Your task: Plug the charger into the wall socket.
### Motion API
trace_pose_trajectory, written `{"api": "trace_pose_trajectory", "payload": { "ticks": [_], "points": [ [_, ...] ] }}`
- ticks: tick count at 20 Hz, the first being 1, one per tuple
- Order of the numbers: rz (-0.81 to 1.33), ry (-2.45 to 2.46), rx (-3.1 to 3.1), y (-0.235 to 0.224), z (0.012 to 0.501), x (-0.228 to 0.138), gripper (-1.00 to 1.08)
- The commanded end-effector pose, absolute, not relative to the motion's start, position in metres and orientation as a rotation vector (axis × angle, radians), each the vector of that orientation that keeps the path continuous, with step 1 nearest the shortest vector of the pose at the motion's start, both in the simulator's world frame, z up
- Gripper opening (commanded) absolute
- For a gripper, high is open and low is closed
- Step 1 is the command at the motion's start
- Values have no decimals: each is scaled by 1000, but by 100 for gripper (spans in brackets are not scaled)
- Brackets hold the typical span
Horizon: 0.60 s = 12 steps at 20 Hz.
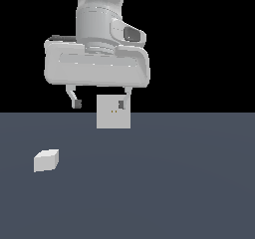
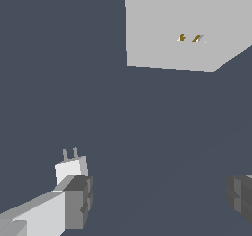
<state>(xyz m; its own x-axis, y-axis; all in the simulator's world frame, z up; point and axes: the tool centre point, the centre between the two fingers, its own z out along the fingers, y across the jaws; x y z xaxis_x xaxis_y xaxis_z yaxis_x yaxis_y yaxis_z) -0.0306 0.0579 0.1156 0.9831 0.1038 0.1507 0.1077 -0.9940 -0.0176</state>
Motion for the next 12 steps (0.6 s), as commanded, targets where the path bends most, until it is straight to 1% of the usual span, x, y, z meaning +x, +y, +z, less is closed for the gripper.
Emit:
{"api": "trace_pose_trajectory", "payload": {
  "ticks": [1, 12],
  "points": [
    [-280, -207, -3091, 70, 109, -35, 100],
    [-465, -378, -3031, 119, 81, -55, 100]
  ]
}}
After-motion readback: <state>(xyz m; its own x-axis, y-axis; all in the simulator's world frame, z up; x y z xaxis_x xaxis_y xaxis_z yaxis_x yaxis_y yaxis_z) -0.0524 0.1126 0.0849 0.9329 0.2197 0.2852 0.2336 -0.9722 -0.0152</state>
